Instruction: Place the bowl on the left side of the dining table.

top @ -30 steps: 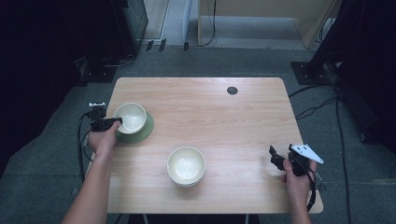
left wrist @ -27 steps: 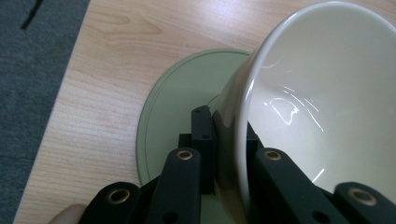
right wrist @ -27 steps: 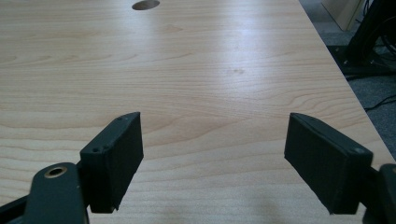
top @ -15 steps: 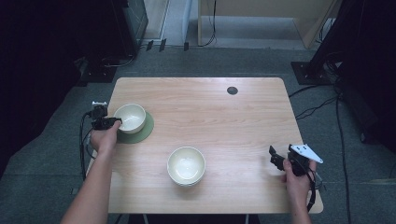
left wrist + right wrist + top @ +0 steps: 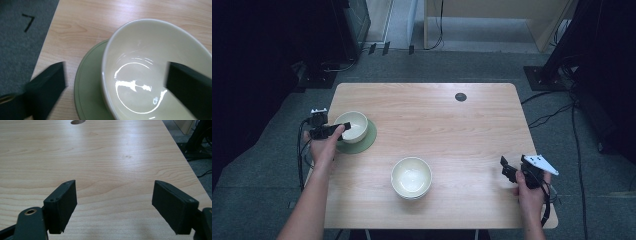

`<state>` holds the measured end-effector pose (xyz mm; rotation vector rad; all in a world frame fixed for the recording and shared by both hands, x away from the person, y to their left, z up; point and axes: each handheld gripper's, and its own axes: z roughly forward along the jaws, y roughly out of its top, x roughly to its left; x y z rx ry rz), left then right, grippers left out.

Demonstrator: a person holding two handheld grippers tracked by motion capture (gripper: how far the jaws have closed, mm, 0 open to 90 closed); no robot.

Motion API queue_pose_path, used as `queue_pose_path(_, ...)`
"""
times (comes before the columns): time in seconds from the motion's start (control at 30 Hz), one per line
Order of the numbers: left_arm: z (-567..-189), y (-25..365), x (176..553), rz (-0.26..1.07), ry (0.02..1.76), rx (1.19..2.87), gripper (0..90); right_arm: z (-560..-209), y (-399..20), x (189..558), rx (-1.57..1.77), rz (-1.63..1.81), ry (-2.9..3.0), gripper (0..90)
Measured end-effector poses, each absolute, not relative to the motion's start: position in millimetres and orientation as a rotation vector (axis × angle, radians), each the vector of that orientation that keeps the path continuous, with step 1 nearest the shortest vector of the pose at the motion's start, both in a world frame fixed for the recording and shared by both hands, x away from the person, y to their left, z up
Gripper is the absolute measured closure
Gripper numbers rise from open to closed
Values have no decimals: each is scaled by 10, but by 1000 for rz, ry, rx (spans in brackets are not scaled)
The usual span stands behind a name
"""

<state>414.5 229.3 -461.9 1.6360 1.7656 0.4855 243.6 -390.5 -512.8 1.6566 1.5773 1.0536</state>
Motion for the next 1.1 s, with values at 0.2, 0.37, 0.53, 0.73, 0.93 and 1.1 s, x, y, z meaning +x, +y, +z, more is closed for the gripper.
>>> queue_pose_path(0.2, -4531, 2276, 3971, 550, 1674, 1601, 0, -5130, -3905, 2438, 1660, 1057, 1576, 194)
queue_pose_path(0.37, -4499, 2278, 3831, 589, 1632, 1561, 0, -5128, -3898, 2437, 1662, 1049, 1579, 177)
queue_pose_path(0.53, -4468, 2244, 3686, 621, 1578, 1549, 0, -5115, -3892, 2438, 1667, 1041, 1563, 169)
queue_pose_path(0.73, -4420, 2214, 3497, 641, 1489, 1544, 0, -5121, -3874, 2444, 1671, 1030, 1576, 169)
queue_pose_path(0.93, -4407, 2203, 3329, 652, 1452, 1529, 0, -5124, -3868, 2443, 1667, 1019, 1577, 169)
queue_pose_path(1.1, -4472, 2184, 3179, 651, 1435, 1515, 0, -5121, -3868, 2438, 1665, 1017, 1577, 170)
